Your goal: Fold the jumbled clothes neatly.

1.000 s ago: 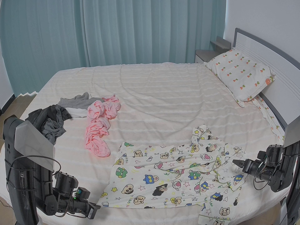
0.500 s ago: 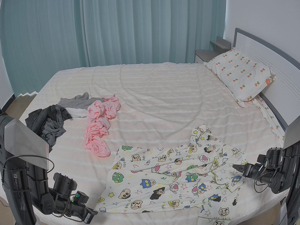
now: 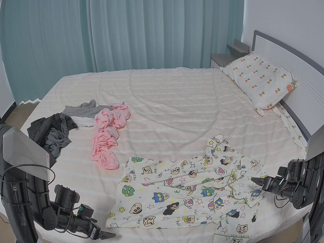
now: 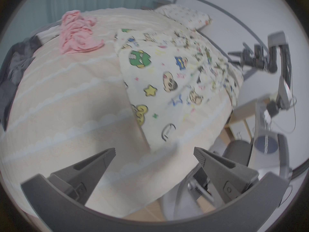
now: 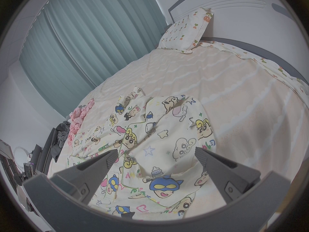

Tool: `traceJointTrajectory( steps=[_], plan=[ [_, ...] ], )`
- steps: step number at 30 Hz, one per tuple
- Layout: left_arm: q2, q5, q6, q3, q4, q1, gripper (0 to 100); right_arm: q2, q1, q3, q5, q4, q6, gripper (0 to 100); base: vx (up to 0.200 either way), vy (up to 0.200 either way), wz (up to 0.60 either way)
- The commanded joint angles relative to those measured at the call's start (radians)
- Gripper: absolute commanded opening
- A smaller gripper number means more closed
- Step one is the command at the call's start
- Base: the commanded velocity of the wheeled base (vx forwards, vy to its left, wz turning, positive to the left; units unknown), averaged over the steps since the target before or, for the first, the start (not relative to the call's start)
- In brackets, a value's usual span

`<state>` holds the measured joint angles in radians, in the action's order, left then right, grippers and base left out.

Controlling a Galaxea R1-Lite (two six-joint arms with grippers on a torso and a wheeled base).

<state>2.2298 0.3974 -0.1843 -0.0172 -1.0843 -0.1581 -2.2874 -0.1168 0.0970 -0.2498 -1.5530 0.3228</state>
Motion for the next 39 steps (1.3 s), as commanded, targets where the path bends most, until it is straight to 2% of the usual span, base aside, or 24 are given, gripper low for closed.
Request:
traceJointTrajectory(
  steps=[1,3,5,9,10,12,25,29,35,39],
  plan=[
    [-0.053,0.055,0.111,0.016,-0.080,0.061,100,0.009,-0.009,0.009,-0.002,-0.010,0.001,100,0.000,0.000,0.00],
    [-0.082,0.073,0.187,0.017,-0.126,0.063,100,0.013,-0.009,0.009,-0.002,-0.010,0.001,100,0.000,0.000,0.00],
    [-0.145,0.077,0.345,0.016,-0.155,0.052,100,0.026,-0.006,0.003,-0.002,-0.009,0.001,100,0.000,0.000,0.00],
    [-0.203,0.063,0.511,0.017,-0.160,0.017,100,0.036,-0.006,0.003,-0.003,-0.010,0.001,100,0.000,0.000,0.00],
    [-0.206,0.061,0.520,0.017,-0.160,0.014,100,0.036,-0.006,0.003,-0.003,-0.010,0.001,100,0.000,0.000,0.00],
    [-0.233,0.057,0.600,0.017,-0.158,0.002,100,0.034,-0.006,-0.002,-0.003,-0.009,0.001,100,0.000,0.000,0.00],
    [-0.231,0.040,0.623,0.017,-0.157,-0.005,100,0.037,0.000,-0.036,-0.005,-0.010,-0.024,100,0.000,-0.185,0.00],
    [-0.231,0.038,0.623,0.017,-0.155,-0.008,100,0.036,0.002,-0.053,-0.028,-0.010,-0.044,100,0.000,-0.200,0.00],
    [-0.228,0.038,0.623,0.017,-0.155,-0.008,100,0.029,0.009,-0.056,-0.028,-0.010,-0.044,100,0.000,0.000,0.00],
    [-0.223,0.038,0.623,0.017,-0.155,-0.008,100,0.028,0.016,-0.057,-0.028,-0.009,-0.044,100,-0.200,0.000,0.00]
  ],
)
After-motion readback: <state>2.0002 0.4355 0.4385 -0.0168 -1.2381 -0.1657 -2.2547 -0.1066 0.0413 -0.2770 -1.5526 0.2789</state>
